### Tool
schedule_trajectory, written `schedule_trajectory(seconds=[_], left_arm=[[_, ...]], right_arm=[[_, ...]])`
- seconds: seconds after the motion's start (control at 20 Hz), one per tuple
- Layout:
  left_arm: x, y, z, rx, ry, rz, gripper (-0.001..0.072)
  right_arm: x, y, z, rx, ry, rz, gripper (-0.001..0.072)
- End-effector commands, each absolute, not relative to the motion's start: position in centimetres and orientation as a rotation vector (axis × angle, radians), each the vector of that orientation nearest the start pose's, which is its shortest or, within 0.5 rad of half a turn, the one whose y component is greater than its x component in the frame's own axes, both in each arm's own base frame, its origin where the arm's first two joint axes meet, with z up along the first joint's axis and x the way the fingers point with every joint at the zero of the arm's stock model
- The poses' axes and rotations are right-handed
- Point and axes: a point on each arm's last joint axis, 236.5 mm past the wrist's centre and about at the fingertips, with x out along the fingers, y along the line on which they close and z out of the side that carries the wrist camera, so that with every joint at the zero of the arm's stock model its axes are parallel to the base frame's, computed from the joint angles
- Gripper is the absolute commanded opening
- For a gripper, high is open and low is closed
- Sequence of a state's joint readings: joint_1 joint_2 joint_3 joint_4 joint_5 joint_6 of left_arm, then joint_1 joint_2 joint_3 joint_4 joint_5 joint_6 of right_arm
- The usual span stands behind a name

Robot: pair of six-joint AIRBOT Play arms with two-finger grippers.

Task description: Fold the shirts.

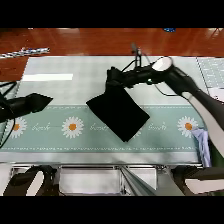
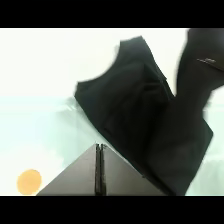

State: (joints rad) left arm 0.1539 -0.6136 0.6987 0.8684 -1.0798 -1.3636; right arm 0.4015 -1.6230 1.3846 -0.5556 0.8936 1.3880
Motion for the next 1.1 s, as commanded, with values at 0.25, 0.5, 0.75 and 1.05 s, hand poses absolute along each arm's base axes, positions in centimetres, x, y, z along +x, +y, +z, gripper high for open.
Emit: schedule_trajectory(seconds=[0.25, 0.5, 0.75, 1.05], left_arm=[[28.5, -10.4, 7.5, -0.51, 0.905, -0.366, 0.0016], [28.9, -10.3, 7.5, -0.515, 0.895, -0.359, 0.0016], [28.8, -10.4, 7.5, -0.513, 0.896, -0.362, 0.0016], [28.8, -10.5, 7.5, -0.512, 0.896, -0.365, 0.0016]], right_arm=[[41.1, 33.2, 3.2, 0.66, 1.283, 0.785, 0.0408], [37.4, 18.7, 9.8, 0.313, 1.236, 0.486, 0.0408], [28.0, 6.5, 7.5, 0.353, 1.06, -0.047, 0.0408], [21.7, 11.9, -4.4, 0.969, 1.105, -0.056, 0.0408]])
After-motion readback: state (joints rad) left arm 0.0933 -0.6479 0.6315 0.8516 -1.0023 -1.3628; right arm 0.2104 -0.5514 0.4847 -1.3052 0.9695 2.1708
